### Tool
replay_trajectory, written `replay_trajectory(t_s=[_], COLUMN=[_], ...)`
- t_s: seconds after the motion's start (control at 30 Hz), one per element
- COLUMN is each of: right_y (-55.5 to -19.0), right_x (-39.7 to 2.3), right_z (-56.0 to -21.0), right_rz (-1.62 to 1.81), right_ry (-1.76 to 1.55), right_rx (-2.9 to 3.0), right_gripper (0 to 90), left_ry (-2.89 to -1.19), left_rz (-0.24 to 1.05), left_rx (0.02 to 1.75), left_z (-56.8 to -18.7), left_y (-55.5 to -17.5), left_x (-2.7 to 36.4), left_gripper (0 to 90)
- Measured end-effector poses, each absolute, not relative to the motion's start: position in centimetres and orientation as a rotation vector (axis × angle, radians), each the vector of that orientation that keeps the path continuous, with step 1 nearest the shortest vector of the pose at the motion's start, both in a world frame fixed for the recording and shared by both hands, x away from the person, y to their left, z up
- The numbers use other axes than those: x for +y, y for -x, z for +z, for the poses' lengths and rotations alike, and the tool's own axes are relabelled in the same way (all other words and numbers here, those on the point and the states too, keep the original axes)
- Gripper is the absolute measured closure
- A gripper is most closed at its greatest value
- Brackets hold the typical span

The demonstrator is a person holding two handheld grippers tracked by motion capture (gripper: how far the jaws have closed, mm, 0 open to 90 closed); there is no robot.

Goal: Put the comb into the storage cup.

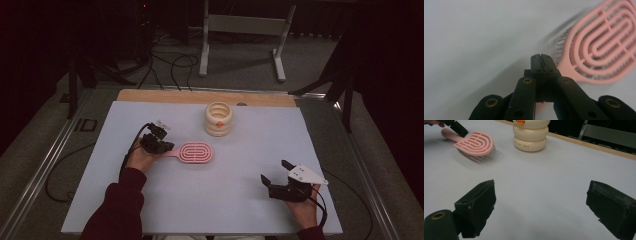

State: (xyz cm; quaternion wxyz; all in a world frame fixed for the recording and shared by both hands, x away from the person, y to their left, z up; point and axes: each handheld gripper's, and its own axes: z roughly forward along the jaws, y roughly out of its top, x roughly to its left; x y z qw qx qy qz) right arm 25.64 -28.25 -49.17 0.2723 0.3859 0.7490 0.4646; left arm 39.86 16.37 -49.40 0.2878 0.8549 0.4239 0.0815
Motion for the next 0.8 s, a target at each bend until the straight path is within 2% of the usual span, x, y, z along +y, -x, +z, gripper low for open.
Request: replay_trajectory(t_s=[0.6, 0.8], right_y=[-25.7, -25.7], right_x=[-28.2, -28.3], right_z=[-49.2, -49.2], right_rz=[1.252, 1.250], right_ry=[-1.037, -1.036], right_rx=[2.018, 2.016], right_gripper=[8.4, 8.4], left_ry=[-2.282, -2.227], left_rz=[0.244, 0.316], left_rx=[1.129, 1.130], left_z=[-49.5, -48.6], left_y=[-38.9, -38.5], left_x=[16.5, 16.7], left_gripper=[88.2, 82.2])
